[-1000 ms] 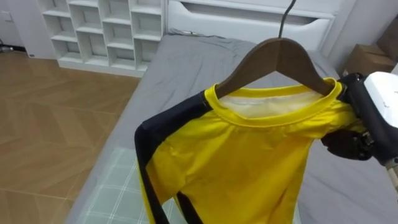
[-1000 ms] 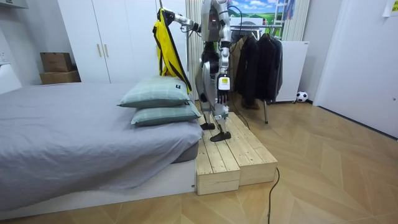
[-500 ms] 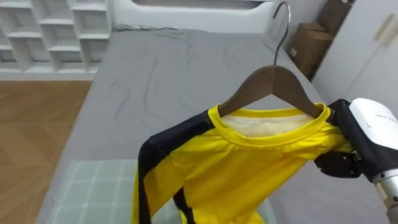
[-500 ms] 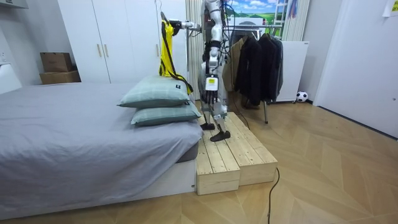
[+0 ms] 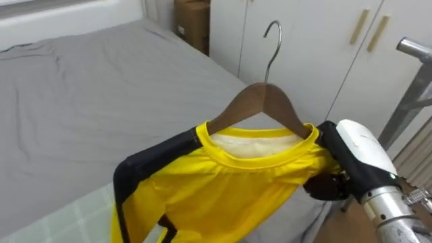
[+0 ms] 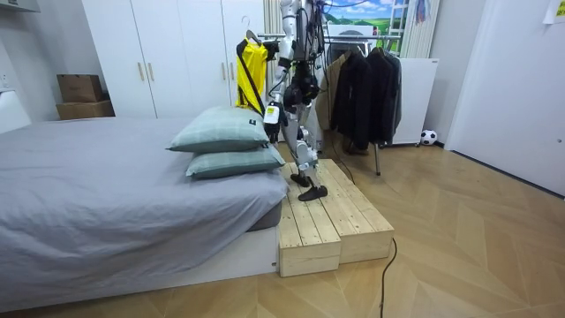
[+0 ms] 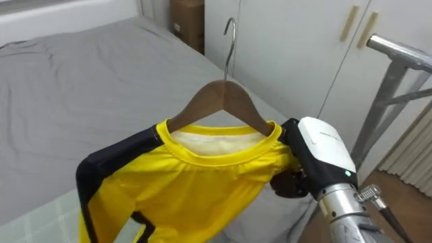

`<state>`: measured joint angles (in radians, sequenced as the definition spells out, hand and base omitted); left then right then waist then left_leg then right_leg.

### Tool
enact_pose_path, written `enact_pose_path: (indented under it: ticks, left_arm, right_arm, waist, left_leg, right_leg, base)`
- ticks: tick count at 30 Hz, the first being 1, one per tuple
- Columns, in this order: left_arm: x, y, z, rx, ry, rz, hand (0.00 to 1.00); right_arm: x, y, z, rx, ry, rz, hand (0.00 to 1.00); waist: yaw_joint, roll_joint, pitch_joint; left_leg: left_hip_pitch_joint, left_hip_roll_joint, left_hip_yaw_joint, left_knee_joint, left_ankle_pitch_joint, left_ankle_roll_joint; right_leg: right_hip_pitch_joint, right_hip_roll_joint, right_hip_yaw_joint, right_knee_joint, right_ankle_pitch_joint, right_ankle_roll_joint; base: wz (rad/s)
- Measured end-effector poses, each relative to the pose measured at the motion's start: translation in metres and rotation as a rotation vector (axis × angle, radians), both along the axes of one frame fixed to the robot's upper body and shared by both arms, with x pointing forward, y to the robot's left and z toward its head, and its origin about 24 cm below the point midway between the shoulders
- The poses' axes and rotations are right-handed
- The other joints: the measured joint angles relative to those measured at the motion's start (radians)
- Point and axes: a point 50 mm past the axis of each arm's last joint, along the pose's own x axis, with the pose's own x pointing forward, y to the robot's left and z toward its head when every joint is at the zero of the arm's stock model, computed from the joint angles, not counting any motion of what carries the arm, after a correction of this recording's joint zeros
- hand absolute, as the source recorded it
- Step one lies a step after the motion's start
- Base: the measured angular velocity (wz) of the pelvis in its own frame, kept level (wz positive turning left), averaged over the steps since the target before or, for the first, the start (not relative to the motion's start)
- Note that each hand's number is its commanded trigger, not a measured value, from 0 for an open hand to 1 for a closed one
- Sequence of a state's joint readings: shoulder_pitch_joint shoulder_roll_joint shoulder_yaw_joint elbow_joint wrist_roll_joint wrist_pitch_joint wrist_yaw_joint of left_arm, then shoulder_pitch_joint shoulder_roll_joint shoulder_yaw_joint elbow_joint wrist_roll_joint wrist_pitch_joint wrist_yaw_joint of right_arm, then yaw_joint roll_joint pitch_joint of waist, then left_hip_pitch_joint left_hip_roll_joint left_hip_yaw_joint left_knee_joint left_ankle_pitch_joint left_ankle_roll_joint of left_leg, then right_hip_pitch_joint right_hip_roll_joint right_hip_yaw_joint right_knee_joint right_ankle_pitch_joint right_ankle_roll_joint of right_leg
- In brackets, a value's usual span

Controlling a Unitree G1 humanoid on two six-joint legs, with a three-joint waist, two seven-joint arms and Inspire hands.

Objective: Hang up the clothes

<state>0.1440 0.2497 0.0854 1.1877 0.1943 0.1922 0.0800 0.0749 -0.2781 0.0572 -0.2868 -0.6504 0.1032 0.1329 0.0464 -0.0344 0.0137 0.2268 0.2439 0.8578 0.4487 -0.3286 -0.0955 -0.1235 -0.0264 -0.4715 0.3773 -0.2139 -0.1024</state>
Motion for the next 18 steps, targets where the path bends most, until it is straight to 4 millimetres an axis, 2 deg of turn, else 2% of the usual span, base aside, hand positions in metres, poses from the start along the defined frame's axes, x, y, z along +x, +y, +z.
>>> enact_pose_path:
  ticks: [1,2,3,4,5,6,7,8,9,10,11,12,14,15,16,17,18]
  left_arm:
    - [-0.001,0.000,0.000,0.004,0.017,-0.003,0.00]
    - [-0.004,0.000,0.000,0.013,0.042,-0.001,0.00]
    - [-0.007,0.000,0.000,0.016,0.055,0.003,0.00]
    - [-0.014,-0.001,0.000,0.020,0.082,0.011,0.00]
    - [-0.019,-0.002,-0.001,0.018,0.103,0.009,0.00]
    - [-0.022,-0.003,-0.001,0.017,0.113,0.010,0.00]
    - [-0.026,-0.005,-0.002,0.012,0.135,0.017,0.00]
    - [-0.031,-0.009,-0.003,0.004,0.153,0.028,0.00]
    - [-0.034,-0.010,-0.003,0.000,0.162,0.032,0.00]
    - [-0.038,-0.014,-0.004,-0.006,0.183,0.040,0.00]
    - [-0.039,-0.016,-0.005,-0.008,0.189,0.046,0.00]
    - [-0.039,-0.017,-0.005,-0.010,0.187,0.051,0.00]
    - [-0.042,-0.020,-0.006,-0.019,0.191,0.066,0.00]
    - [-0.044,-0.022,-0.006,-0.023,0.196,0.068,0.00]
    - [-0.046,-0.026,-0.008,-0.033,0.202,0.072,0.00]
    - [-0.047,-0.030,-0.008,-0.041,0.206,0.074,0.00]
    - [-0.046,-0.030,-0.009,-0.042,0.205,0.075,0.00]
  right_arm:
    - [0.002,0.002,0.003,0.005,-0.005,0.012,1.00]
    - [0.005,0.004,0.006,0.011,-0.012,0.025,1.00]
    - [0.006,0.006,0.007,0.016,-0.017,0.033,1.00]
    - [0.009,0.011,0.010,0.024,-0.023,0.053,1.00]
    - [0.011,0.012,0.011,0.026,-0.027,0.059,1.00]
    - [0.012,0.013,0.011,0.027,-0.026,0.059,1.00]
    - [0.012,0.013,0.010,0.031,-0.017,0.052,1.00]
    - [0.012,0.015,0.008,0.028,-0.006,0.057,1.00]
    - [0.012,0.017,0.008,0.028,-0.001,0.065,1.00]
    - [0.011,0.021,0.006,0.031,0.009,0.082,1.00]
    - [0.011,0.024,0.005,0.035,0.015,0.093,1.00]
    - [0.010,0.025,0.004,0.036,0.017,0.098,1.00]
    - [0.010,0.031,-0.003,0.043,0.049,0.124,1.00]
    - [0.010,0.032,-0.006,0.047,0.062,0.127,1.00]
    - [0.009,0.032,-0.010,0.043,0.081,0.128,1.00]
    - [0.008,0.033,-0.013,0.036,0.091,0.127,1.00]
    - [0.008,0.034,-0.013,0.032,0.089,0.128,1.00]
  waist:
    - [-0.004,-0.003,-0.0026]
    - [-0.004,-0.006,-0.0050]
    - [-0.005,-0.010,-0.0055]
    - [-0.004,-0.018,-0.0045]
    - [-0.005,-0.020,-0.0039]
    - [-0.005,-0.020,-0.0030]
    - [0.013,-0.020,-0.0022]
    - [0.037,-0.020,-0.0023]
    - [0.041,-0.019,-0.0014]
    - [0.039,-0.016,0.0001]
    - [0.034,-0.013,-0.0004]
    - [0.034,-0.013,-0.0005]
    - [0.039,-0.018,0.0006]
    - [0.039,-0.019,0.0003]
    - [0.036,-0.016,0.0008]
    - [0.035,-0.011,-0.0040]
    - [0.032,-0.011,-0.0050]
  left_leg:
    - [-0.013,0.022,-0.042,0.059,0.003,0.006]
    - [-0.037,0.036,-0.087,0.129,0.021,0.028]
    - [-0.050,0.043,-0.111,0.171,0.038,0.040]
    - [-0.084,0.044,-0.166,0.243,0.083,0.057]
    - [-0.116,0.027,-0.228,0.253,0.079,0.057]
    - [-0.131,0.018,-0.248,0.243,0.067,0.058]
    - [-0.162,-0.002,-0.291,0.218,0.056,0.055]
    - [-0.199,-0.023,-0.358,0.189,0.054,0.053]
    - [-0.219,-0.030,-0.399,0.173,0.054,0.052]
    - [-0.252,-0.044,-0.466,0.131,0.057,0.048]
    - [-0.262,-0.072,-0.530,0.071,0.057,0.048]
    - [-0.263,-0.092,-0.561,0.033,0.057,0.048]
    - [-0.274,-0.164,-0.664,-0.087,0.060,0.054]
    - [-0.279,-0.174,-0.682,-0.109,0.062,0.054]
    - [-0.294,-0.182,-0.708,-0.134,0.081,0.054]
    - [-0.294,-0.185,-0.709,-0.141,0.100,0.057]
    - [-0.293,-0.186,-0.707,-0.146,0.112,0.056]
  right_leg:
    - [0.002,0.015,0.020,0.001,-0.005,-0.008]
    - [0.007,0.028,0.060,0.003,-0.006,-0.017]
    - [0.009,0.033,0.079,0.001,-0.004,-0.022]
    - [0.015,0.035,0.131,-0.003,0.001,-0.031]
    - [0.015,0.036,0.180,-0.005,0.004,-0.034]
    - [0.014,0.041,0.211,-0.006,0.005,-0.034]
    - [0.012,0.051,0.271,-0.010,0.011,-0.037]
    - [0.004,0.064,0.333,-0.011,0.021,-0.039]
    - [0.002,0.070,0.356,-0.013,0.026,-0.040]
    - [-0.002,0.086,0.400,-0.018,0.032,-0.045]
    - [-0.015,0.103,0.441,-0.019,0.036,-0.043]
    - [-0.022,0.112,0.462,-0.020,0.040,-0.041]
    - [-0.040,0.140,0.548,-0.037,0.074,-0.038]
    - [-0.042,0.144,0.564,-0.036,0.079,-0.037]
    - [-0.045,0.154,0.590,-0.031,0.084,-0.031]
    - [-0.049,0.167,0.614,-0.030,0.091,-0.025]
    - [-0.053,0.172,0.623,-0.030,0.097,-0.022]
  base:
    - [-0.66]
    - [-0.77]
    - [-1.08]
    - [-1.13]
    - [-1.13]
    - [-1.14]
    - [-1.40]
    - [-1.46]
    - [-1.41]
    - [-1.13]
    - [-1.04]
    - [-1.05]
    - [-1.08]
    - [-0.94]
    - [-0.83]
    - [-0.76]
    - [-0.59]
